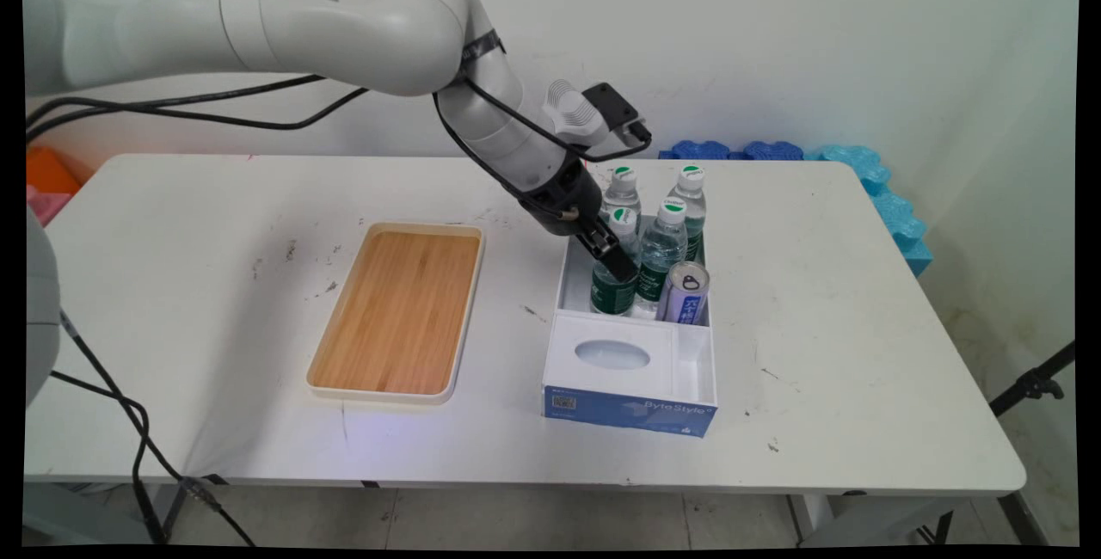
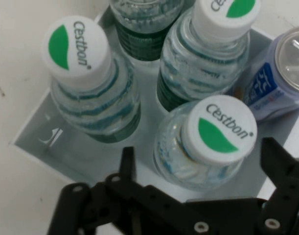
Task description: Pick up the green bottle from the white box, then place the picked object on the tray
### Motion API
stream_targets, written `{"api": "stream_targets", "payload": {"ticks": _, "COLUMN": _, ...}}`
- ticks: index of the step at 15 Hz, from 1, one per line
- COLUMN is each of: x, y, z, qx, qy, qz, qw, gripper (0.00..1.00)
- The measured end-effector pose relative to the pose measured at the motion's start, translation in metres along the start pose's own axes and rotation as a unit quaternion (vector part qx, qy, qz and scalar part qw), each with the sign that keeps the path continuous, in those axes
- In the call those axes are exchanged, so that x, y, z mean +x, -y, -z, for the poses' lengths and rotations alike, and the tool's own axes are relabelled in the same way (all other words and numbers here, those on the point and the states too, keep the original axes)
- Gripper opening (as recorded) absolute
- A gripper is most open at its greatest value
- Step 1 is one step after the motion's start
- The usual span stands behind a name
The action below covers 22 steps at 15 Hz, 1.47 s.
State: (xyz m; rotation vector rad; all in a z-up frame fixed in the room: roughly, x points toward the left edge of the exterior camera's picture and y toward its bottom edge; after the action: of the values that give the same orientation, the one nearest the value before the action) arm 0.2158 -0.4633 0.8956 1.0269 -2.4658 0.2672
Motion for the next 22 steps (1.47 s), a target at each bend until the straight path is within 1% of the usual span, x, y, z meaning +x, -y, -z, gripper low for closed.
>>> {"api": "stream_targets", "payload": {"ticks": 1, "x": 0.0, "y": 0.0, "z": -0.001, "qx": -0.001, "qy": -0.002, "qz": -0.002, "qw": 1.0, "gripper": 1.0}}
{"api": "stream_targets", "payload": {"ticks": 2, "x": 0.001, "y": 0.0, "z": -0.003, "qx": -0.003, "qy": -0.004, "qz": -0.004, "qw": 1.0, "gripper": 0.0}}
{"api": "stream_targets", "payload": {"ticks": 7, "x": -0.001, "y": 0.0, "z": -0.005, "qx": -0.008, "qy": -0.011, "qz": -0.015, "qw": 0.9998, "gripper": 0.0}}
{"api": "stream_targets", "payload": {"ticks": 10, "x": -0.003, "y": 0.002, "z": 0.004, "qx": -0.006, "qy": -0.012, "qz": -0.021, "qw": 0.9997, "gripper": 0.0}}
{"api": "stream_targets", "payload": {"ticks": 13, "x": -0.006, "y": 0.007, "z": 0.031, "qx": 0.001, "qy": -0.016, "qz": -0.027, "qw": 0.9995, "gripper": 0.0}}
{"api": "stream_targets", "payload": {"ticks": 15, "x": -0.006, "y": 0.01, "z": 0.047, "qx": 0.001, "qy": -0.019, "qz": -0.029, "qw": 0.9994, "gripper": 0.0}}
{"api": "stream_targets", "payload": {"ticks": 19, "x": -0.003, "y": 0.018, "z": 0.092, "qx": -0.008, "qy": -0.032, "qz": -0.036, "qw": 0.9988, "gripper": 0.0}}
{"api": "stream_targets", "payload": {"ticks": 22, "x": -0.006, "y": 0.033, "z": 0.126, "qx": -0.013, "qy": -0.039, "qz": -0.045, "qw": 0.9981, "gripper": 0.0}}
